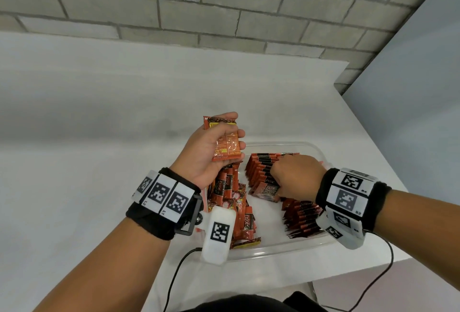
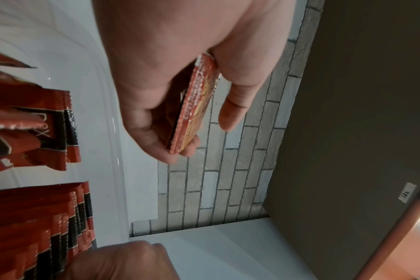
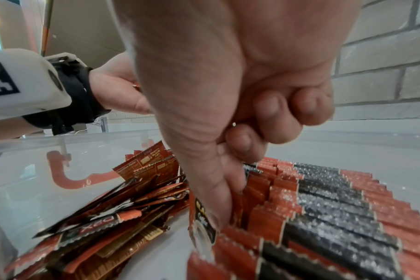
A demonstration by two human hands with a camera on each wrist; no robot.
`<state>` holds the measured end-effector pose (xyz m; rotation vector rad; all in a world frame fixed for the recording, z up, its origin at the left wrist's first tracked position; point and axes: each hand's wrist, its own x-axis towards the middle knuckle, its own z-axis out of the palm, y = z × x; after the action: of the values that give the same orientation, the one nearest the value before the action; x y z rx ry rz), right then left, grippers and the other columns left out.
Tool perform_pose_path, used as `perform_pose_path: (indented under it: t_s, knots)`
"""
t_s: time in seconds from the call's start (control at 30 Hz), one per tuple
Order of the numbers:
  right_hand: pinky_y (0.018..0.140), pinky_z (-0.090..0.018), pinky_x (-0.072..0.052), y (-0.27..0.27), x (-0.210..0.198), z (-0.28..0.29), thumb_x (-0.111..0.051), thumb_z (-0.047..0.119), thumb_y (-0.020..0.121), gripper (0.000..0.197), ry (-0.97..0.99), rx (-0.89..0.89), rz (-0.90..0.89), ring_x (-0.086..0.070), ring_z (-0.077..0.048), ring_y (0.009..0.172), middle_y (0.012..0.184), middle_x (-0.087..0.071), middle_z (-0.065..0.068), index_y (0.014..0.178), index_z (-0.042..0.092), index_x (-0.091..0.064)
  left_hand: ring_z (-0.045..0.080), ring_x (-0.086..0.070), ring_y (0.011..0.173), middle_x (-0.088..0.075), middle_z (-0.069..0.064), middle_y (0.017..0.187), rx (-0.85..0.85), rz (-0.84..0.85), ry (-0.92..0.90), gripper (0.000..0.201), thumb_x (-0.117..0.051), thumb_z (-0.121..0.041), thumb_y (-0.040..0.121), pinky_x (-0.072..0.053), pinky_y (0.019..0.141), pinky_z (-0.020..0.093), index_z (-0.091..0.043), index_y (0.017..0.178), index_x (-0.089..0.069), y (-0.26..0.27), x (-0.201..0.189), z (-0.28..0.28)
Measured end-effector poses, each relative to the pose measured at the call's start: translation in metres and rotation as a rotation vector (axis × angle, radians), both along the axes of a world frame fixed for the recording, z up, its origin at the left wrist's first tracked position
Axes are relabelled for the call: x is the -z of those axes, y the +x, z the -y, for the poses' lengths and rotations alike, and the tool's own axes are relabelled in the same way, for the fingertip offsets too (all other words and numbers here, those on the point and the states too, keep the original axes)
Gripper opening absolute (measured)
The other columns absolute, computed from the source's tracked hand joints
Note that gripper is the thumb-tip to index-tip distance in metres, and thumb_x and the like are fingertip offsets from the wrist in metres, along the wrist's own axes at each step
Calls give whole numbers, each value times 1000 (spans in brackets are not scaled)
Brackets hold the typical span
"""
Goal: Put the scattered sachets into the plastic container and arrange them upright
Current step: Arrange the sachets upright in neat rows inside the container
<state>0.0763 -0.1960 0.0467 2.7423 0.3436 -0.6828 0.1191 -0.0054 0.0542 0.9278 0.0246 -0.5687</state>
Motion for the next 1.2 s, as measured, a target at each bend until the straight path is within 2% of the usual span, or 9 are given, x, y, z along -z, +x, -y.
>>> perform_pose_path:
  t_s: [0.2,0.4,0.6,0.77,0.87,0.93,1.07,1.13,1.2]
  knots:
    - [58,-29,-40,-2,-2,-2,-67,34,83,30,21,2,-12,-52,-19,73,68,-39,7,79,19,-42,18,-63,66,-66,6,81,12,-18,-9,24,-52,-11,92,-53,63,32,-15,114,-62,0,-1,1]
    - [50,-23,-32,-3,-6,1,-67,34,84,43,54,51,14,-51,-18,73,68,-39,8,64,25,-29,21,-65,66,-65,9,90,37,-52,-52,27,-47,-10,92,-54,63,33,-13,115,-61,-1,2,3]
    - [49,-23,-31,-6,-13,1,-67,35,83,34,130,85,33,-49,-16,69,69,-42,7,70,22,-38,28,-68,71,-63,16,94,57,-101,-77,31,-42,0,92,-60,66,37,-5,118,-59,-1,2,7]
    - [56,-26,-37,-3,-37,12,-60,28,88,12,405,225,188,-53,-14,67,73,-54,7,97,21,-56,29,-70,91,-70,16,104,159,-11,58,27,-54,-1,91,-59,79,39,-8,116,-59,-5,4,14]
    - [64,-14,-35,-3,-53,19,-57,26,93,21,697,324,441,-48,0,68,93,-59,5,114,24,-58,25,-70,91,-72,13,103,201,27,90,27,-61,-3,84,-59,79,40,-13,110,-63,-5,4,17]
    - [67,-11,-35,-6,-61,15,-55,36,93,25,870,426,441,-51,1,69,98,-60,10,117,31,-57,23,-70,88,-72,11,100,233,57,92,31,-64,-7,80,-59,77,39,-15,110,-64,-6,4,20]
    - [68,-22,-44,-11,-64,10,-69,29,83,19,1060,521,270,-58,-5,68,91,-66,9,102,29,-65,21,-69,87,-71,10,98,269,121,141,35,-67,-15,77,-59,75,36,-10,111,-64,-11,3,28]
    - [67,-25,-46,-10,-64,13,-74,22,80,11,1089,539,347,-57,-7,65,83,-66,7,87,25,-66,19,-69,88,-72,9,99,250,115,153,39,-68,-24,73,-58,75,35,-12,110,-64,-11,4,32]
    - [62,-16,-43,-10,-63,17,-73,19,81,12,1108,551,486,-52,-5,59,78,-64,8,77,24,-63,17,-68,81,-71,6,91,211,48,144,41,-68,-34,70,-58,73,34,-15,106,-65,-8,3,35]
